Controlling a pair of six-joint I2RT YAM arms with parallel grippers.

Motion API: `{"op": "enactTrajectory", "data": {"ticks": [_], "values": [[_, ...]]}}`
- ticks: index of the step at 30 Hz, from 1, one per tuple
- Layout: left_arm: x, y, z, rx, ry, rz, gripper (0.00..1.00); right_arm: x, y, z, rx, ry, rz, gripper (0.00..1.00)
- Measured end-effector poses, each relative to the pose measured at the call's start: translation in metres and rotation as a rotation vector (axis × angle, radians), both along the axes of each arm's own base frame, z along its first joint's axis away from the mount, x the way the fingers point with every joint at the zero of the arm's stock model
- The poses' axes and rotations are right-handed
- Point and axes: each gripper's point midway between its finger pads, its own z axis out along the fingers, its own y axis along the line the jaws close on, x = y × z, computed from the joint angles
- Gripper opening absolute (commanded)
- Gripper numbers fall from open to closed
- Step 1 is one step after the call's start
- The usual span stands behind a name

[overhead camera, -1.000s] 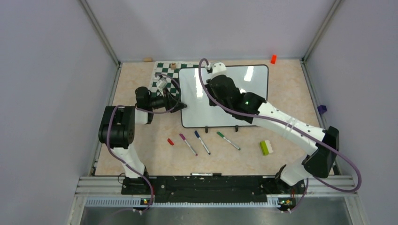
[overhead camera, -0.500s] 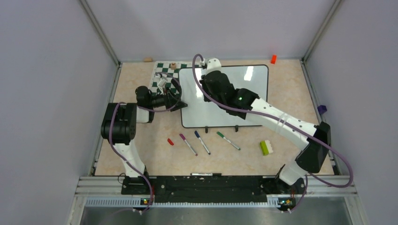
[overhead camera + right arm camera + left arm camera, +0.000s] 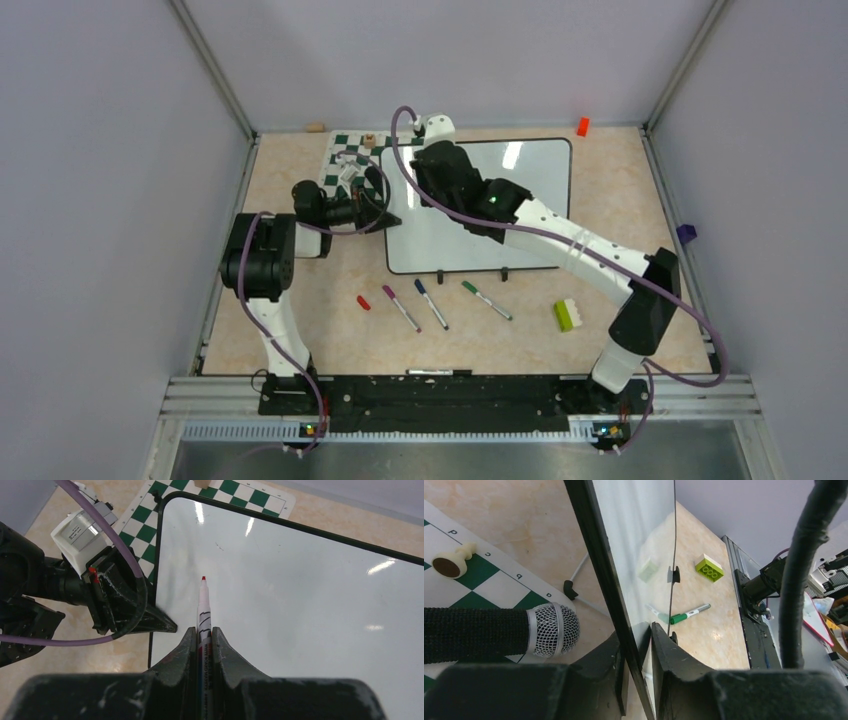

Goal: Write a sentence on the whiteboard
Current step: Hold the whiteboard at the center of the board, then write a sentence on the whiteboard.

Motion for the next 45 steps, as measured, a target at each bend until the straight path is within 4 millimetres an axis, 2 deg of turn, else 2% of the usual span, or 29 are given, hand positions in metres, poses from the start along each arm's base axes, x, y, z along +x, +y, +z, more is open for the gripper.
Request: {"op": "enactTrajectory", "data": {"ticks": [6,16,26,30,36,45], "values": [[-0.009,-0.001,0.002,-0.015,0.061,-0.049,0.0,0.001,-0.005,-0.001,-0.015,-0.005,-0.019,0.0],[-0.01,-0.003,0.002,-0.044,0.082,-0.073,0.0,-0.018,-0.039,0.002,-0.031,-0.009,-0.046,0.0],[-0.009,-0.001,0.001,-0.057,0.088,-0.072,0.0,-0.041,-0.064,0.004,0.006,0.027,-0.063,0.0],[-0.009,-0.001,0.001,-0.059,0.086,-0.068,0.0,-0.052,-0.076,0.011,0.032,0.034,-0.074,0.0],[-0.008,0.0,0.0,-0.063,0.084,-0.049,0.0,-0.057,-0.083,0.021,0.066,0.031,-0.086,0.0],[-0.007,0.001,-0.002,-0.034,0.066,0.009,0.0,-0.059,-0.086,-0.002,0.035,0.063,-0.093,0.0]]}}
